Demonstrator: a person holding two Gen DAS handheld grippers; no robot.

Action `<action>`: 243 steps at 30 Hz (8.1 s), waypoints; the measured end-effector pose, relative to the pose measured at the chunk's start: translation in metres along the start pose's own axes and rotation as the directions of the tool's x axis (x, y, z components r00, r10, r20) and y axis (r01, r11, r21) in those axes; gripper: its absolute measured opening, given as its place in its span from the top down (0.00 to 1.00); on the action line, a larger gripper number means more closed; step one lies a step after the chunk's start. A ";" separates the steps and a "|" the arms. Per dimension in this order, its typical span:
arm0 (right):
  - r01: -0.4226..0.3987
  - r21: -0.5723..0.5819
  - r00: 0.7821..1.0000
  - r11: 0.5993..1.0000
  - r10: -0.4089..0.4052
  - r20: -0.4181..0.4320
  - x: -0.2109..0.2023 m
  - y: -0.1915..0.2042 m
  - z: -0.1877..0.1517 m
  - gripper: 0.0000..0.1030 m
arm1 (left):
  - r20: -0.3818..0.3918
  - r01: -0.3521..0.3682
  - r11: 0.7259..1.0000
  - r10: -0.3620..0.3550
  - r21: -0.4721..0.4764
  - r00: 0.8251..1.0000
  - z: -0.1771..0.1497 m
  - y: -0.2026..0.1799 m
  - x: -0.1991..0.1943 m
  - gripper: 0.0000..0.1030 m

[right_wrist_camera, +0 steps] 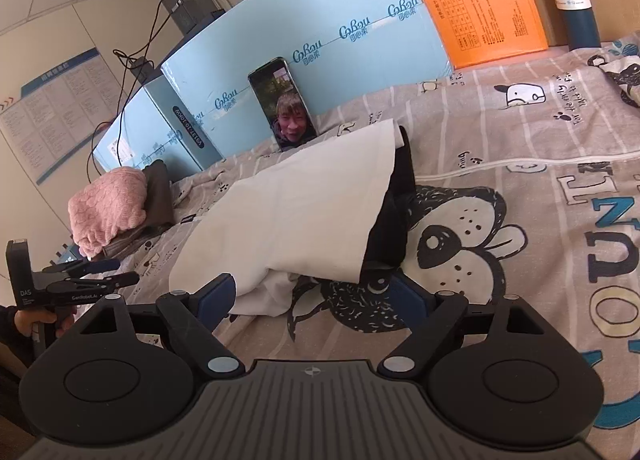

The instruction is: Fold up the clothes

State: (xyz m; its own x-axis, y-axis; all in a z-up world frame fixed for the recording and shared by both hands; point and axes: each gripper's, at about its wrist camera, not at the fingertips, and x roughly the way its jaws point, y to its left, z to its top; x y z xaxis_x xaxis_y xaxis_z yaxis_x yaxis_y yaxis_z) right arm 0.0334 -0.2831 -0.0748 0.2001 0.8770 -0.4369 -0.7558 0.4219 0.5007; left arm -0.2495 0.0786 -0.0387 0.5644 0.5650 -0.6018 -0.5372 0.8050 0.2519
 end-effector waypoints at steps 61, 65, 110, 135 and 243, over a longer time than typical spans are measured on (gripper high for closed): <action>-0.140 -0.196 0.990 0.970 0.137 -0.029 0.151 -0.048 0.110 0.19 | 0.219 0.767 0.613 -0.788 0.188 0.576 0.085 -0.211 0.061 0.37; -0.151 -0.207 0.988 0.966 0.149 -0.025 0.149 -0.047 0.110 0.20 | 0.224 0.787 0.595 -0.799 0.164 0.558 0.086 -0.209 0.065 0.43; -0.054 -0.310 0.993 0.949 0.082 0.081 0.134 0.018 0.127 0.91 | 0.415 0.615 0.779 -0.604 0.123 0.681 0.078 -0.159 -0.001 0.96; 0.013 0.206 0.976 0.979 0.032 -0.214 0.115 0.061 0.059 0.39 | 0.515 0.538 0.842 -0.443 -0.044 0.734 0.023 -0.066 -0.017 0.97; 0.249 -0.086 0.967 0.965 -0.244 0.070 0.101 -0.012 0.125 0.90 | 0.229 0.572 0.620 -0.760 0.536 0.609 0.076 -0.237 0.013 0.82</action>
State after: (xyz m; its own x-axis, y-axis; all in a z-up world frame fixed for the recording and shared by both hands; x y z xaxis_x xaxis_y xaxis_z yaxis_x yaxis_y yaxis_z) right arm 0.1413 -0.1704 -0.0316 0.4217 0.7615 -0.4922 -0.7328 0.6059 0.3096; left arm -0.0673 -0.0914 -0.0483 0.8951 -0.2260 -0.3843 0.3259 0.9199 0.2182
